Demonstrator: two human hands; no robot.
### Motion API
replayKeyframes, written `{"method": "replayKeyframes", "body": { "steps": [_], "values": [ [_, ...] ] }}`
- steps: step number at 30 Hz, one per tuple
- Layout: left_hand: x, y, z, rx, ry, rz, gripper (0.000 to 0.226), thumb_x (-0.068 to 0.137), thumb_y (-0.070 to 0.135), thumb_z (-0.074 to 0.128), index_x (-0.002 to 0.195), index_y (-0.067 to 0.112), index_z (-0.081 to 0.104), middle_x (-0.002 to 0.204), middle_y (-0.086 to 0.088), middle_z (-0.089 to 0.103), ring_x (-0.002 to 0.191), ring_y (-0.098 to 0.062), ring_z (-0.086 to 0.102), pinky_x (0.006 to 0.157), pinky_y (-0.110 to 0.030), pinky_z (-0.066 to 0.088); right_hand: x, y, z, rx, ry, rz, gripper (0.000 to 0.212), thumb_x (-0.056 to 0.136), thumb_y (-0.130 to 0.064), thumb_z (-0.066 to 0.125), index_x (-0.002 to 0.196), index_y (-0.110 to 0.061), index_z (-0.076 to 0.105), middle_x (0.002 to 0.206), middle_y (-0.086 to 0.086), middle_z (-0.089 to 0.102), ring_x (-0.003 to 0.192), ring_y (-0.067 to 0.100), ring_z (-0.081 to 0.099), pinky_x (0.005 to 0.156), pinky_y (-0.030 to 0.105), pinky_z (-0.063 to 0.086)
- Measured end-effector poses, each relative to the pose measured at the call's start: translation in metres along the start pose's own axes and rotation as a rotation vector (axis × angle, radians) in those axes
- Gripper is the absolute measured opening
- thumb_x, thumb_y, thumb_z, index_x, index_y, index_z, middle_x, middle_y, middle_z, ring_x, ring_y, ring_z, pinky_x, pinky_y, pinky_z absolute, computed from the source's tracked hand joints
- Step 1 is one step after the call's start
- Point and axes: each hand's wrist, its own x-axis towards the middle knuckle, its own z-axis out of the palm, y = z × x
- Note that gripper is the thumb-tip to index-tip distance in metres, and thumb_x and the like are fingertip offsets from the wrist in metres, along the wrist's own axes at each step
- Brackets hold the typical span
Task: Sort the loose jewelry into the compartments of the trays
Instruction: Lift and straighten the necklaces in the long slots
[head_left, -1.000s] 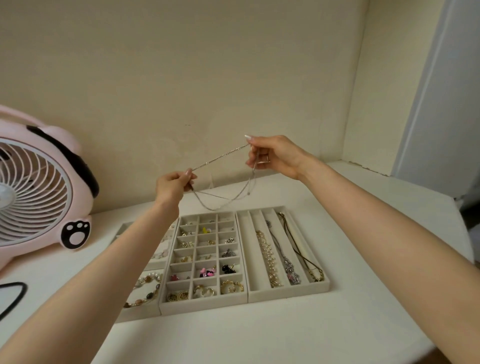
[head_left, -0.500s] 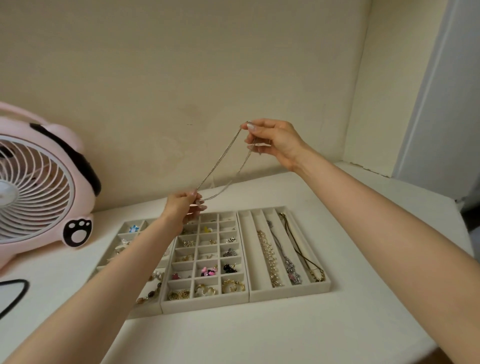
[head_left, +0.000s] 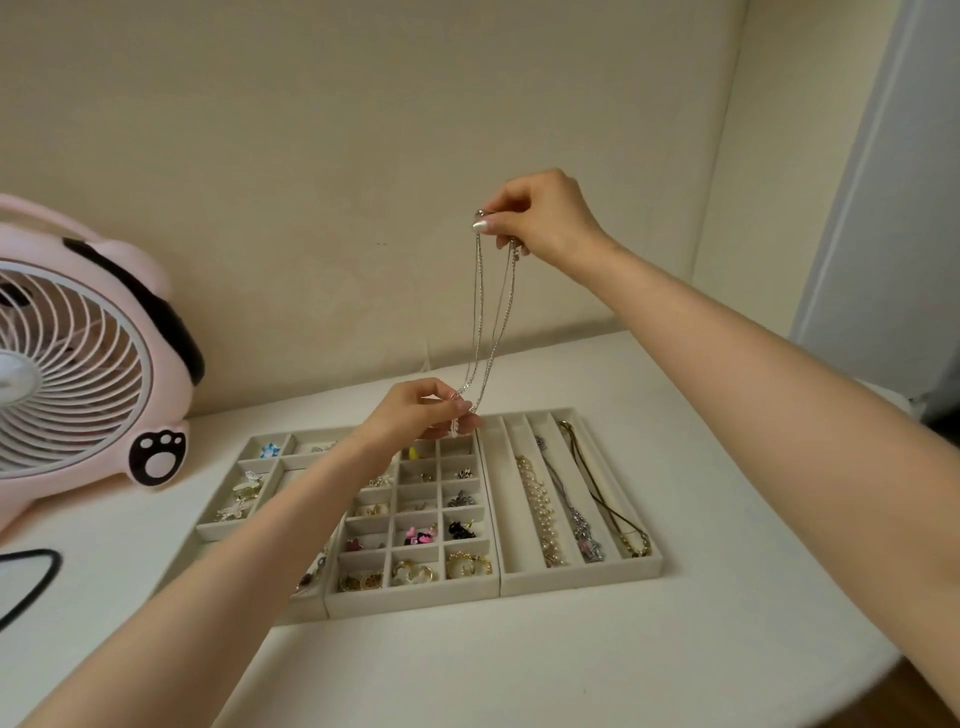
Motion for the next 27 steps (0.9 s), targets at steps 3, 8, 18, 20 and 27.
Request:
{"method": "replayKeyframes", "body": {
  "steps": [3,8,18,20,27],
  "values": [
    [-0.003,0.003,0.006,0.025,-0.033,0.025,0.011,0.087,0.011,0.063,0.083,0.008,0.054,0.087,-0.011,0.074,0.076,-0.011,0.068,0.075,-0.024,0.053,-0.002,-0.006,-0.003,-0.13,-0.021,-0.065,0.006,0.078,-0.006,0.072,0.083,-0.002,0.071,0.062,0.005,0.061,0.049,0.004,0.054,0.049,0.015,0.045],
    [-0.013,0.004,0.017,0.083,-0.101,0.02,0.013,0.086,0.012,0.064,0.079,0.007,0.055,0.087,-0.012,0.074,0.081,-0.016,0.07,0.076,-0.021,0.052,-0.004,-0.012,-0.009,-0.079,0.005,-0.102,0.005,0.077,-0.004,0.072,0.081,-0.001,0.071,0.059,0.002,0.06,0.046,0.004,0.053,0.047,0.016,0.045],
    [-0.039,0.026,0.035,0.428,-0.188,-0.003,0.023,0.081,0.025,0.07,0.079,0.004,0.06,0.06,0.006,0.048,0.056,-0.007,0.041,0.058,-0.019,0.033,-0.012,-0.008,-0.013,-0.018,-0.034,-0.074,0.004,0.076,-0.005,0.073,0.077,-0.006,0.069,0.057,0.003,0.06,0.041,0.003,0.051,0.046,0.02,0.044],
    [-0.047,0.031,0.038,0.487,-0.21,-0.039,0.027,0.081,0.028,0.069,0.083,0.003,0.061,0.062,0.002,0.046,0.059,-0.01,0.039,0.057,-0.018,0.031,-0.015,-0.005,-0.011,-0.013,-0.071,-0.055,0.007,0.076,-0.006,0.074,0.075,-0.01,0.069,0.058,0.004,0.06,0.043,0.006,0.051,0.046,0.021,0.044],
    [-0.06,0.024,0.052,0.571,-0.245,-0.143,0.02,0.081,0.026,0.07,0.077,0.007,0.063,0.063,0.001,0.051,0.059,-0.011,0.045,0.056,-0.019,0.035,-0.029,0.012,0.001,0.011,-0.18,0.0,0.015,0.077,-0.007,0.074,0.069,-0.016,0.066,0.06,0.004,0.062,0.045,0.006,0.053,0.046,0.02,0.044]
  ]
}}
